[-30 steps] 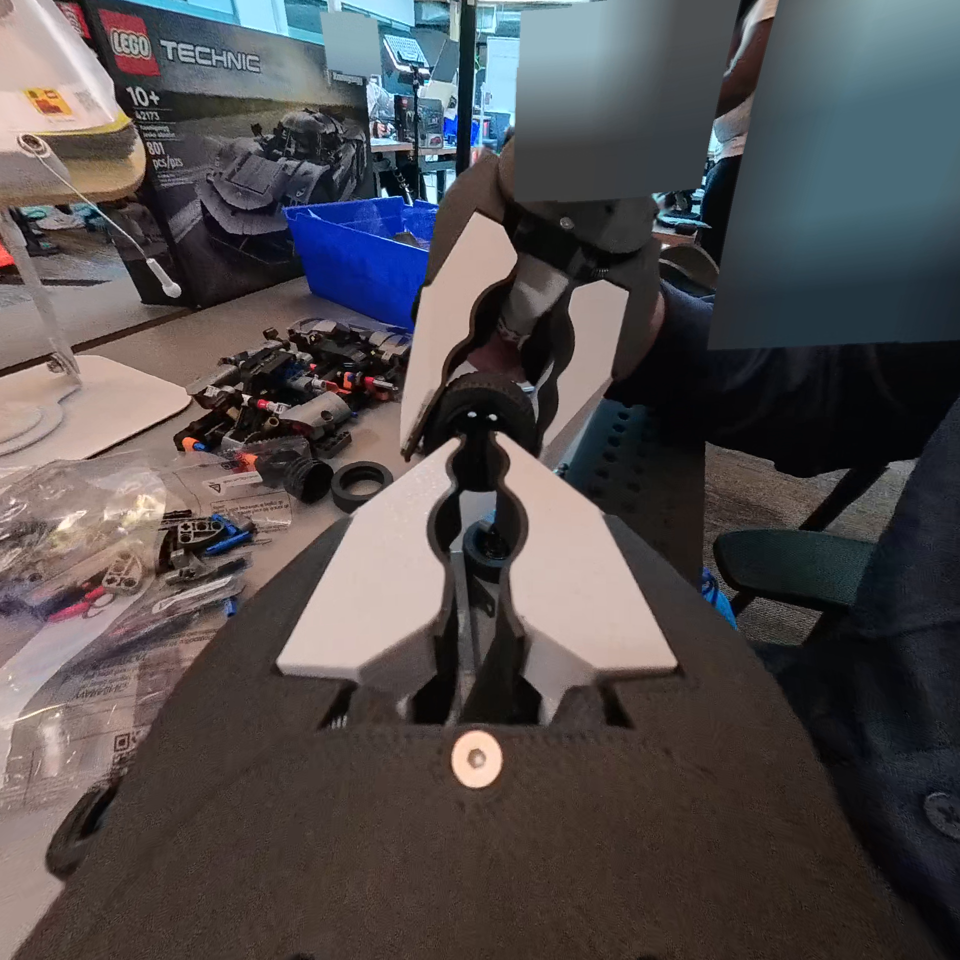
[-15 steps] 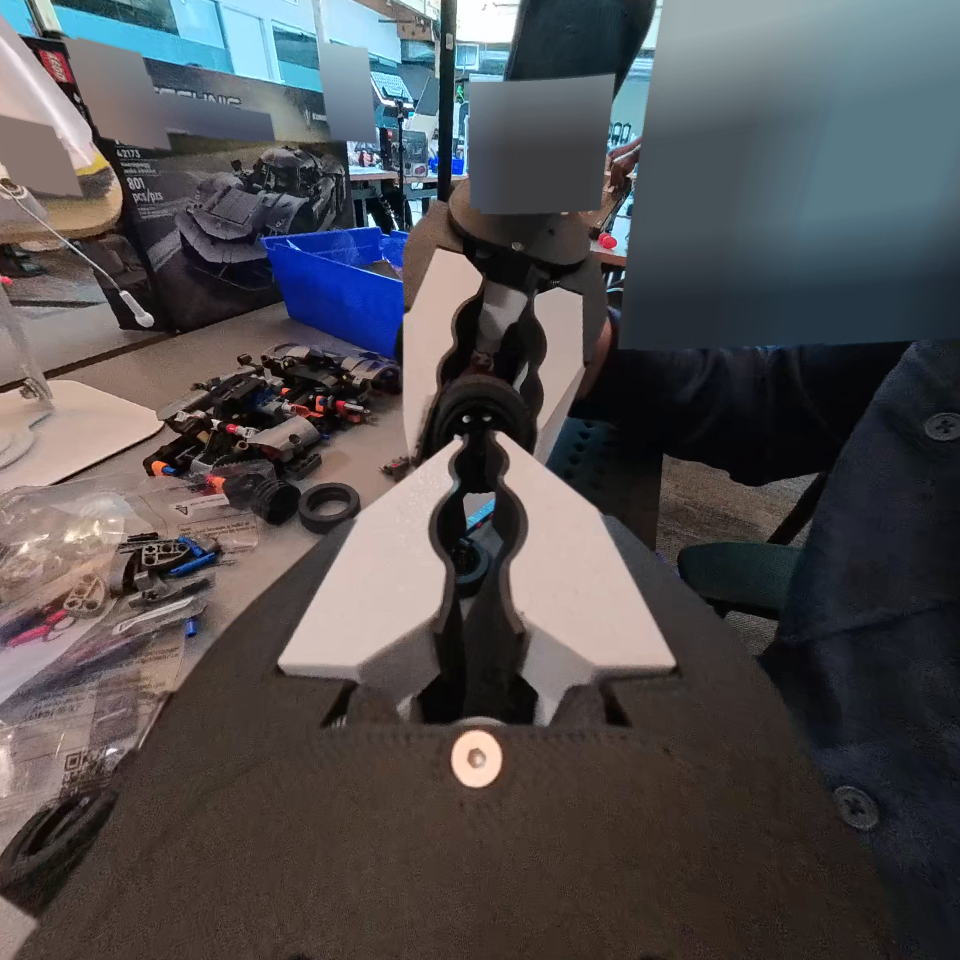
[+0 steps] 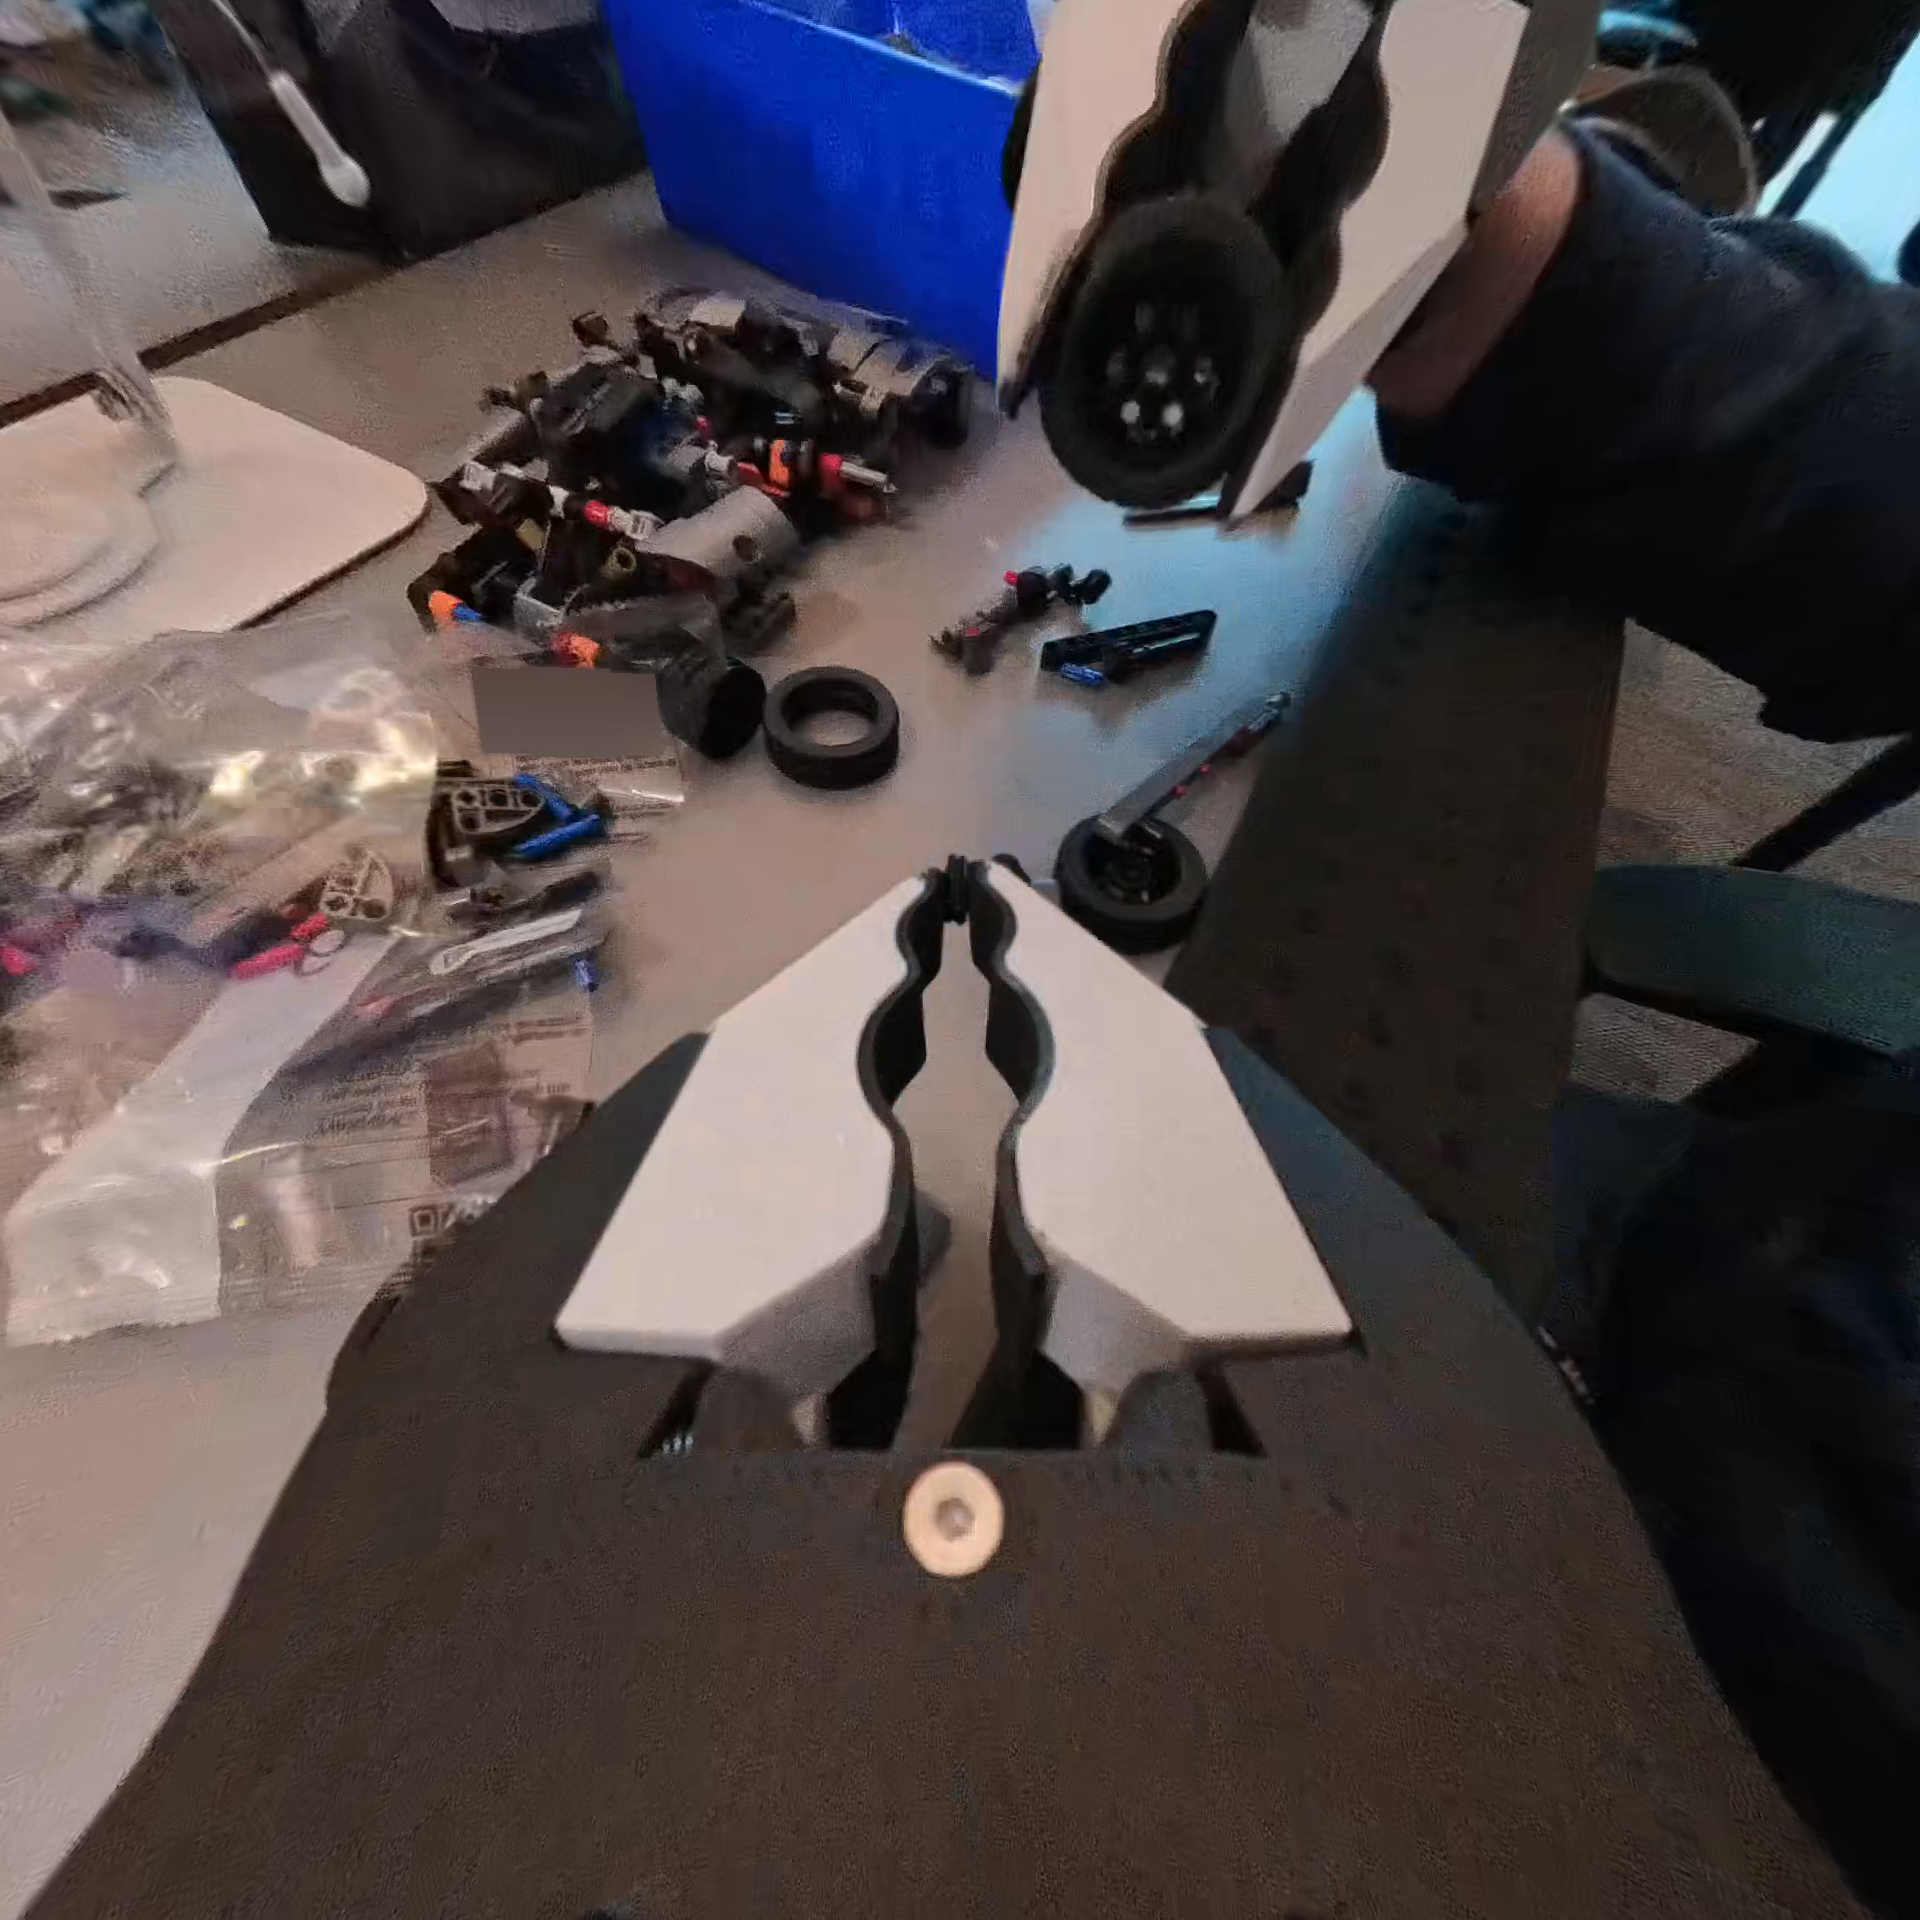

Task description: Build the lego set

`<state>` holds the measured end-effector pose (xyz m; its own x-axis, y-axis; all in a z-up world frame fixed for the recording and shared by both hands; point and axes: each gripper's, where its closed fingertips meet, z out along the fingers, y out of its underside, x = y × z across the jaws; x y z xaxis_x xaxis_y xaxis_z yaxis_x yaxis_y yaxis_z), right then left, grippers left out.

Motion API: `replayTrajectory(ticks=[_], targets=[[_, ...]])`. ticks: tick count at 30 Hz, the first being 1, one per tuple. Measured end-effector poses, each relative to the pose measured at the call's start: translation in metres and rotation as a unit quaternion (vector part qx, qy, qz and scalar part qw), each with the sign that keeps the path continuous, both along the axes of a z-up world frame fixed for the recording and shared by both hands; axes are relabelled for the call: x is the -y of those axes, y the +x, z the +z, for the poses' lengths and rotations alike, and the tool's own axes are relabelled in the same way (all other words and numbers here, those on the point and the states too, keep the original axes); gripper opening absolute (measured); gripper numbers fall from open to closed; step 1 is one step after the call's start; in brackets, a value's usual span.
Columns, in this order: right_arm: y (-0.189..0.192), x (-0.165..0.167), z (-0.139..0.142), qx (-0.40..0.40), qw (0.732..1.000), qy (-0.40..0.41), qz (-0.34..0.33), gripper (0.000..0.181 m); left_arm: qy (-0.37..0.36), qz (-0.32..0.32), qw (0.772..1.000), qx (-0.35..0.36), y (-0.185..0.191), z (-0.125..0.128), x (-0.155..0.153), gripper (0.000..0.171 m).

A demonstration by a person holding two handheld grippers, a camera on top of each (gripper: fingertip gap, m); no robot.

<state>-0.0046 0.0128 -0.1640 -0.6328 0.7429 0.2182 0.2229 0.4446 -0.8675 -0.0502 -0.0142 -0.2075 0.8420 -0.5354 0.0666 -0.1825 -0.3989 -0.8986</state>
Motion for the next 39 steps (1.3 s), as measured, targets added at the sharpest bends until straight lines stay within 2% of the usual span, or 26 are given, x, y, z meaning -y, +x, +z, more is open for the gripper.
replayTrajectory(ticks=[2, 4, 7, 10, 14, 18, 24, 27, 30, 33, 36, 39], targets=[[0.0, -0.001, -0.005, 0.008, 1.0, -0.006, -0.001, 0.041, -0.004, 0.003, 1.0, -0.011, 0.0, 0.0, -0.005, 0.002], [-0.001, -0.003, -0.006, 0.013, 1.0, -0.013, -0.002, 0.042, -0.025, 0.006, 1.0, 0.004, 0.0, -0.001, -0.01, 0.021], [0.0, -0.003, -0.007, 0.017, 0.999, -0.027, 0.002, 0.042, -0.045, 0.015, 0.998, -0.038, -0.002, -0.013, -0.014, 0.033], [-0.003, 0.001, -0.004, 0.007, 1.0, -0.029, 0.002, 0.043, -0.041, 0.02, 0.998, -0.036, -0.003, -0.01, -0.015, 0.046], [-0.015, 0.008, 0.0, -0.009, 1.0, -0.003, -0.011, 0.045, 0.007, -0.009, 1.0, 0.019, 0.01, 0.016, -0.013, 0.046], [-0.036, 0.0, -0.012, 0.001, 0.988, 0.128, -0.09, 0.045, 0.065, -0.037, 0.995, 0.071, 0.025, 0.049, -0.01, 0.043], [-0.056, 0.012, -0.024, 0.003, 0.955, 0.271, -0.124, 0.047, 0.031, -0.034, 0.993, 0.108, 0.027, 0.041, -0.014, 0.046], [-0.059, 0.022, -0.02, -0.022, 0.947, 0.299, -0.117, 0.047, 0.028, -0.03, 0.986, 0.16, 0.019, 0.043, -0.013, 0.024], [-0.063, 0.038, -0.012, -0.05, 0.95, 0.291, -0.099, 0.044, 0.011, -0.066, 0.979, 0.195, 0.028, 0.042, -0.007, 0.02], [-0.059, 0.034, -0.004, -0.058, 0.956, 0.268, -0.101, 0.047, 0.031, -0.073, 0.971, 0.223, 0.024, 0.051, -0.005, 0.008], [-0.045, 0.024, 0.006, -0.043, 0.98, 0.169, -0.092, 0.054, 0.044, -0.088, 0.96, 0.262, 0.018, 0.062, -0.001, 0.006], [-0.03, 0.01, 0.006, -0.01, 0.995, 0.07, -0.074, 0.053, 0.029, -0.086, 0.962, 0.257, 0.014, 0.055, -0.002, 0.006]])
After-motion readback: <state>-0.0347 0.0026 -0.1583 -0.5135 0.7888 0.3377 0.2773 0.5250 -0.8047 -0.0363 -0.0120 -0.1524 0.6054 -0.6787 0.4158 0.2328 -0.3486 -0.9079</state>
